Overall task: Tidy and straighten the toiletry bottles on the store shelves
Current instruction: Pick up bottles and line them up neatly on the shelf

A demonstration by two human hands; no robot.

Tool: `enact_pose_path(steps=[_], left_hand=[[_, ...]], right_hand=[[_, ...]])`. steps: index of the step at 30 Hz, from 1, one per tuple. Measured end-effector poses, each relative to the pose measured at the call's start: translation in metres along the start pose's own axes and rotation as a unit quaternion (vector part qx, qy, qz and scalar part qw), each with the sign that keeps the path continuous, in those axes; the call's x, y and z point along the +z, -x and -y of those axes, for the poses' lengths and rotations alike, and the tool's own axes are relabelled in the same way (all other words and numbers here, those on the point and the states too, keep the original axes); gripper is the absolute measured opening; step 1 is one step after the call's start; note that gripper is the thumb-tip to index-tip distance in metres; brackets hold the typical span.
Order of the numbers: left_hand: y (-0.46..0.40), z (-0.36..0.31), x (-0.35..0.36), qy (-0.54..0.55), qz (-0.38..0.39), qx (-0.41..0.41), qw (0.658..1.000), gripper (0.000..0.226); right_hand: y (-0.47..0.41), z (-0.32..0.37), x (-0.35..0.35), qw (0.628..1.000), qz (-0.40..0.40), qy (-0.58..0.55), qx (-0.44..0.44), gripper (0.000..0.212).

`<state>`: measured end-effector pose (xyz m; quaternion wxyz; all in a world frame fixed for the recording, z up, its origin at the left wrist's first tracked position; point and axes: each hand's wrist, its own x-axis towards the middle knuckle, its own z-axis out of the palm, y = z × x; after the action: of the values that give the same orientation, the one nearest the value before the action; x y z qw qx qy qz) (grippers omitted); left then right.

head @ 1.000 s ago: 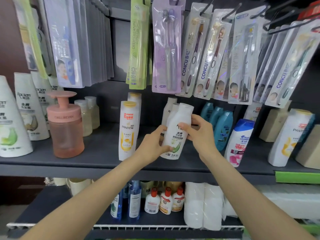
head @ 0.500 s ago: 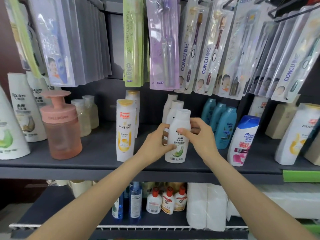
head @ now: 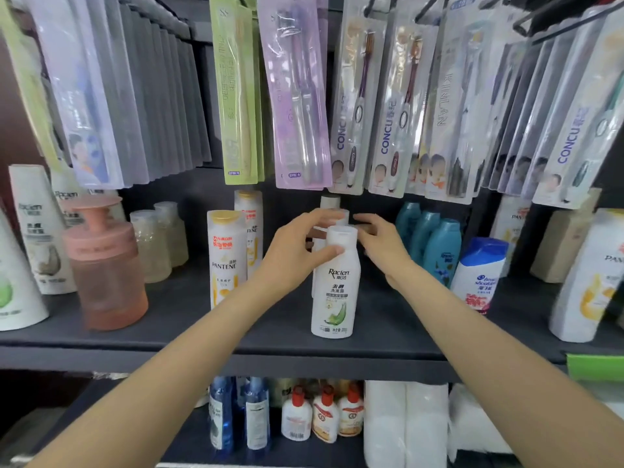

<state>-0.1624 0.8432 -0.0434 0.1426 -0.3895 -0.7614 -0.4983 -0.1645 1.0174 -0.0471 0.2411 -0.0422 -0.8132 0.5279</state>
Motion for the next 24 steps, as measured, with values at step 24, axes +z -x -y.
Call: enact_pose_path(steps=[24], left_hand=[[0.011, -0.005, 0.012, -0.014, -0.009, -0.045, 0.999, 0.043]], right_hand=[[0.039, 0.005, -0.024, 0.999, -0.046, 0.004, -0.014, 0.015]])
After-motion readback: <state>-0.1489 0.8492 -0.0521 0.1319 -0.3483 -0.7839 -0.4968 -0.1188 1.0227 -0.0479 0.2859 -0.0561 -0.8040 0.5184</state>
